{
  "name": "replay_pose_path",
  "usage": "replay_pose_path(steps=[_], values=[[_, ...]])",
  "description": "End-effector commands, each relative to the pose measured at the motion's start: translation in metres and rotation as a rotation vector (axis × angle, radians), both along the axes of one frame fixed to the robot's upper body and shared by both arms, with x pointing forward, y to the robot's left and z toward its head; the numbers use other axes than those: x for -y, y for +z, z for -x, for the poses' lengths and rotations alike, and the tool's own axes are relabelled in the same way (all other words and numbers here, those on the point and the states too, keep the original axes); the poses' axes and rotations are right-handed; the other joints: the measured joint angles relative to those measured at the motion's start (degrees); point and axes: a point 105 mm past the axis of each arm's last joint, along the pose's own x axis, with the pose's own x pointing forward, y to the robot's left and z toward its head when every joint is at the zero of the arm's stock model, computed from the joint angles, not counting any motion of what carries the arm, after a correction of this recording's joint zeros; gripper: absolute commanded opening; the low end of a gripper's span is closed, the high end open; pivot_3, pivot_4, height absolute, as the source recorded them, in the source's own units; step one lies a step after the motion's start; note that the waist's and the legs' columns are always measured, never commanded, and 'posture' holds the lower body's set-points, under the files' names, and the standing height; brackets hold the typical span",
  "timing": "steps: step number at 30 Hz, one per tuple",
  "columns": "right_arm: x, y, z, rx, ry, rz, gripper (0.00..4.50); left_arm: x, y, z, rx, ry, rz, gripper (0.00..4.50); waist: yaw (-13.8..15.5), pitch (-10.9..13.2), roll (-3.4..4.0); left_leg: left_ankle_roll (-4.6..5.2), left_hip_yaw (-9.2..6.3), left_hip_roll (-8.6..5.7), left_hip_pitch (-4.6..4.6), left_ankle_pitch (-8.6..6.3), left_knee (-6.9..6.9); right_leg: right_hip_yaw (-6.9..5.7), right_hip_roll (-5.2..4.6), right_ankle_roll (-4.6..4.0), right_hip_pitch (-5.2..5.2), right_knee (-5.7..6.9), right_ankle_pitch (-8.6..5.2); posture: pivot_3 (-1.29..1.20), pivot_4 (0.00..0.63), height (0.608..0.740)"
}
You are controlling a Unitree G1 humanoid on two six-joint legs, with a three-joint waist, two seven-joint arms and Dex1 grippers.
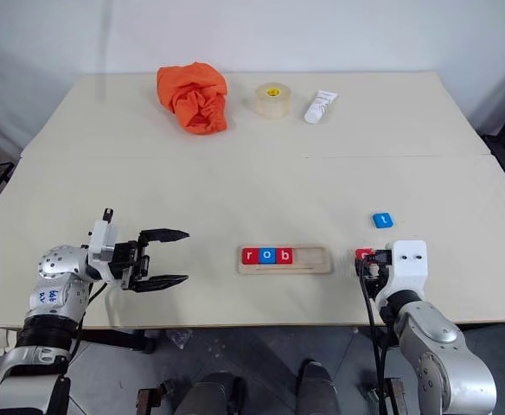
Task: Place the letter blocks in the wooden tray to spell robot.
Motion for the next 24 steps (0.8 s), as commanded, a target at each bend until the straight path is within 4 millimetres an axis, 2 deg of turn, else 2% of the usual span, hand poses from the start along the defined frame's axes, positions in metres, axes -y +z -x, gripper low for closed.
replay_pose_path(steps=[1, 3, 7, 14, 18, 22, 24], values=[[-0.001, 0.012, 0.005, 0.055, 0.028, 0.008, 3.86, 0.002, 0.005, 0.005, 0.033, -0.067, -0.008, 4.5, 0.0, 0.0, 0.0, 0.0, 0.0, 0.0, 0.0, 0.0, -0.01, 0.0, 0.0, 0.0, 0.0, 0.0, 0.0, 0.0, 0.15, 0.74], [-0.004, 0.017, 0.007, 0.072, 0.079, 0.012, 4.49, 0.003, 0.005, 0.004, 0.033, -0.07, -0.008, 4.5, 0.01, 0.0, 0.0, 0.0, 0.0, -0.01, 0.0, 0.0, -0.01, 0.0, 0.0, 0.0, 0.0, -0.01, 0.0, 0.0, 0.15, 0.74], [-0.007, 0.024, 0.008, 0.087, 0.227, 0.098, 4.49, 0.005, 0.006, 0.003, 0.032, -0.081, -0.009, 4.5, 0.02, 0.0, -0.01, 0.03, 0.03, -0.01, 0.0, 0.0, 0.0, 0.02, 0.0, 0.01, 0.01, -0.03, 0.0, 0.0, 0.15, 0.74], [0.012, 0.033, 0.0, 0.03, 0.598, 0.348, 4.49, 0.015, 0.006, 0.0, 0.036, -0.107, 0.001, 4.5, -0.1, 0.0, -0.06, 0.07, 0.11, 0.01, 0.03, 0.0, 0.0, -0.01, 0.01, 0.04, 0.09, -0.11, 0.02, 0.0, 0.15, 0.74], [0.024, 0.028, -0.016, -0.055, 0.757, 0.46, 4.49, 0.019, 0.004, -0.001, 0.039, -0.113, 0.003, 4.5, -0.17, 0.02, -0.09, 0.11, 0.22, 0.03, 0.04, 0.0, 0.01, 0.04, 0.01, 0.08, 0.1, -0.17, 0.04, 0.0, 0.15, 0.74], [0.029, 0.024, -0.036, -0.091, 0.83, 0.521, 4.49, 0.023, 0.004, 0.0, 0.049, -0.115, 0.014, 4.5, -0.11, 0.03, -0.11, 0.07, 0.21, 0.08, 0.03, 0.03, 0.03, 0.0, 0.01, 0.09, 0.09, -0.18, 0.05, 0.0, 0.15, 0.74], [0.032, 0.017, -0.04, -0.137, 0.862, 0.54, 4.49, 0.024, 0.004, 0.002, 0.052, -0.115, 0.017, 4.5, -0.05, 0.03, -0.11, 0.06, 0.21, 0.07, 0.02, 0.03, 0.04, 0.0, 0.01, 0.1, 0.09, -0.2, 0.05, 0.0, 0.15, 0.74]])
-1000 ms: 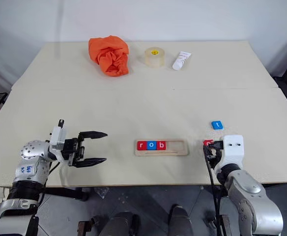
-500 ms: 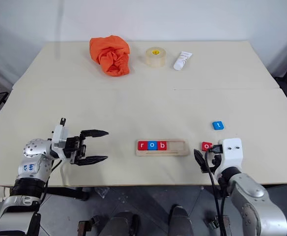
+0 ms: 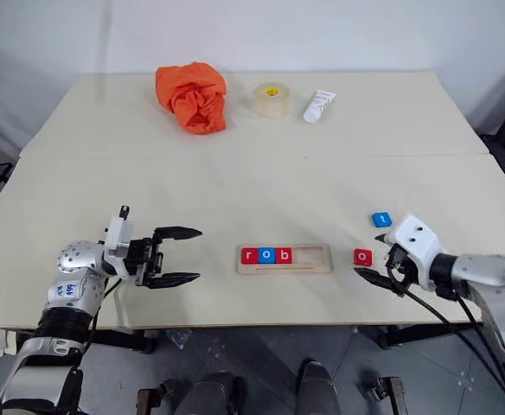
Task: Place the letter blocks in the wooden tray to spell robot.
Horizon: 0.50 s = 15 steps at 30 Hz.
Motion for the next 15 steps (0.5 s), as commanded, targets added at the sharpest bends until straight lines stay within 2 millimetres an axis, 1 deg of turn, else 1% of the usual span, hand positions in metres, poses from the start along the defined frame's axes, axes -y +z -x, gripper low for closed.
replay_pose_path(steps=[1, 4, 7, 13, 14, 15], values=[[0.007, -0.009, -0.003, -0.059, 0.052, 0.082, 4.49, 0.003, 0.004, 0.01, 0.043, -0.057, -0.009, 4.5, 0.04, 0.0, 0.0, 0.0, -0.01, 0.0, -0.01, 0.0, -0.01, 0.0, 0.0, 0.0, 0.0, -0.02, 0.0, 0.0, 0.15, 0.74], [0.005, -0.017, -0.002, -0.115, 0.097, 0.109, 4.49, 0.002, 0.002, 0.016, 0.04, -0.052, -0.008, 4.5, 0.06, -0.02, -0.03, -0.02, -0.06, 0.01, -0.02, -0.02, 0.0, -0.03, -0.01, 0.0, 0.01, -0.04, 0.0, 0.0, 0.15, 0.74], [0.003, -0.016, -0.002, -0.122, 0.119, 0.115, 3.92, -0.001, 0.001, 0.019, 0.036, -0.039, -0.009, 4.5, 0.21, -0.03, -0.04, -0.05, -0.15, 0.02, -0.03, -0.03, 0.01, -0.1, -0.01, 0.0, 0.06, -0.1, 0.0, 0.0, 0.15, 0.74], [0.004, -0.009, -0.005, -0.096, 0.126, 0.122, 1.88, -0.003, 0.001, 0.019, 0.034, -0.023, -0.01, 4.5, 0.2, -0.03, -0.03, -0.08, -0.2, 0.03, -0.03, -0.04, 0.21, -0.13, -0.02, 0.0, 0.14, -0.08, 0.03, 0.0, 0.15, 0.74], [0.004, -0.007, -0.006, -0.089, 0.125, 0.124, 1.57, -0.003, 0.001, 0.019, 0.034, -0.023, -0.01, 4.5, 0.21, -0.02, -0.03, -0.08, -0.2, 0.03, -0.03, -0.04, 0.25, -0.13, -0.02, 0.01, 0.14, -0.07, 0.04, 0.0, 0.15, 0.74], [0.004, -0.005, -0.006, -0.086, 0.126, 0.125, 1.44, -0.003, 0.001, 0.018, 0.035, -0.022, -0.01, 4.5, 0.21, -0.03, -0.03, -0.08, -0.2, 0.03, -0.04, -0.05, 0.27, -0.13, -0.02, 0.0, 0.14, -0.06, 0.04, 0.0, 0.15, 0.74]])
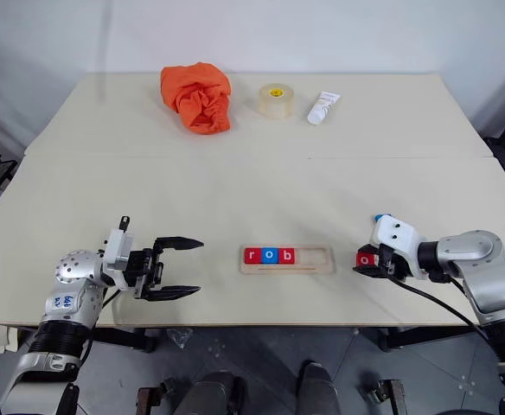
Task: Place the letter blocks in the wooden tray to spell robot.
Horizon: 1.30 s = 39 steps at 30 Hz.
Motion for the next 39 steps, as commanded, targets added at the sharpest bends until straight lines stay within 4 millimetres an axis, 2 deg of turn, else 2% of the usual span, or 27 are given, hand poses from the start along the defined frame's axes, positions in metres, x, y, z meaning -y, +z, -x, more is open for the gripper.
replay_pose_path(steps=[1, 4, 8, 11, 15, 22, 27, 39], values=[[0.006, 0.006, -0.003, 0.018, -0.014, 0.03, 1.44, -0.003, 0.008, 0.001, 0.037, -0.003, 0.007, 4.5, -0.01, 0.0, 0.0, 0.0, 0.0, 0.0, -0.01, 0.0, 0.01, 0.0, 0.0, 0.0, 0.0, 0.01, 0.0, 0.0, 0.15, 0.74], [-0.004, 0.018, -0.004, 0.043, 0.018, 0.009, 1.44, -0.001, 0.008, 0.0, 0.039, -0.007, 0.009, 4.5, -0.02, 0.0, 0.01, -0.01, 0.0, 0.0, -0.03, -0.01, 0.01, 0.0, 0.0, 0.0, -0.03, 0.02, 0.0, 0.0, 0.15, 0.74], [-0.033, 0.043, -0.002, 0.061, 0.075, -0.074, 1.44, -0.001, 0.008, 0.0, 0.038, -0.017, 0.008, 4.5, -0.21, 0.04, 0.07, -0.02, -0.01, 0.02, -0.08, -0.01, -0.01, 0.0, 0.0, -0.01, -0.11, 0.01, 0.0, 0.0, 0.15, 0.74], [-0.049, 0.049, 0.0, 0.047, 0.104, -0.061, 1.44, 0.0, 0.008, 0.0, 0.038, -0.02, 0.007, 4.5, -0.14, 0.04, 0.07, -0.06, 0.01, 0.11, -0.09, -0.03, -0.01, -0.01, 0.02, -0.02, -0.13, 0.01, 0.0, 0.0, 0.15, 0.74], [-0.071, 0.043, 0.004, -0.054, 0.142, -0.014, 1.44, 0.001, 0.008, -0.001, 0.039, -0.023, 0.008, 4.5, -0.04, 0.04, 0.07, -0.06, -0.01, 0.22, -0.11, -0.03, 0.0, -0.02, 0.01, -0.03, -0.13, 0.01, 0.0, 0.0, 0.15, 0.74], [-0.101, 0.036, -0.008, -0.077, 0.221, 0.005, 1.44, 0.005, 0.009, 0.0, 0.044, -0.027, 0.018, 4.5, -0.11, 0.04, 0.07, -0.05, -0.04, 0.02, -0.16, -0.04, -0.02, -0.04, 0.0, -0.03, -0.17, -0.01, 0.0, 0.0, 0.15, 0.74], [-0.112, 0.035, -0.013, -0.085, 0.262, 0.01, 1.44, 0.003, 0.008, 0.003, 0.045, -0.009, 0.02, 4.5, -0.17, 0.04, 0.07, -0.05, -0.05, 0.0, -0.16, -0.04, -0.05, -0.03, 0.01, -0.04, -0.19, 0.0, 0.0, 0.0, 0.15, 0.74], [-0.123, 0.03, -0.014, -0.101, 0.325, 0.019, 1.44, 0.0, 0.008, 0.006, 0.046, 0.022, 0.022, 4.5, -0.17, 0.04, 0.07, -0.05, -0.05, -0.01, -0.16, -0.04, -0.06, -0.04, 0.0, -0.04, -0.2, 0.02, 0.0, 0.0, 0.15, 0.74]])
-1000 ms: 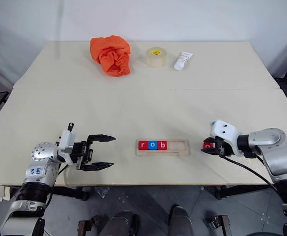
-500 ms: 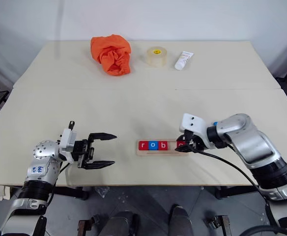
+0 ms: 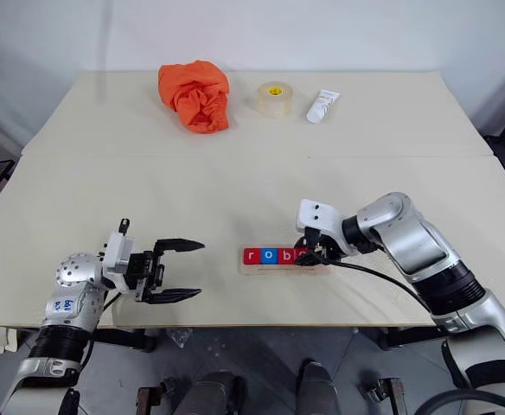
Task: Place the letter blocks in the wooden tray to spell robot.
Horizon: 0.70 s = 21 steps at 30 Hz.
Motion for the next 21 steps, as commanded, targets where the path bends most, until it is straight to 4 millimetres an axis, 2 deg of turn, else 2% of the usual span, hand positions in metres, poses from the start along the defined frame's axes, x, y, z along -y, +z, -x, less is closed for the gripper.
replay_pose_path(steps=[1, 21], values=[[-0.0045, 0.0085, -0.0015, 0.035, 0.025, -0.002, 1.44, -0.0026, 0.0088, 0.001, 0.038, 0.01, 0.009, 4.5, 0.0, 0.0, 0.0, 0.0, 0.0, 0.0, 0.0, 0.0, 0.0, 0.0, 0.0, 0.0, 0.0, 0.0, 0.0, 0.0, 0.15, 0.74], [-0.0034, 0.0069, -0.008, 0.057, -0.011, -0.004, 1.44, -0.0019, 0.0103, -0.0019, 0.042, 0.013, 0.01, 4.5, -0.02, 0.0, 0.0, 0.0, 0.0, 0.0, 0.0, 0.0, 0.0, 0.0, 0.0, 0.0, 0.0, 0.0, 0.0, 0.0, 0.15, 0.74]])
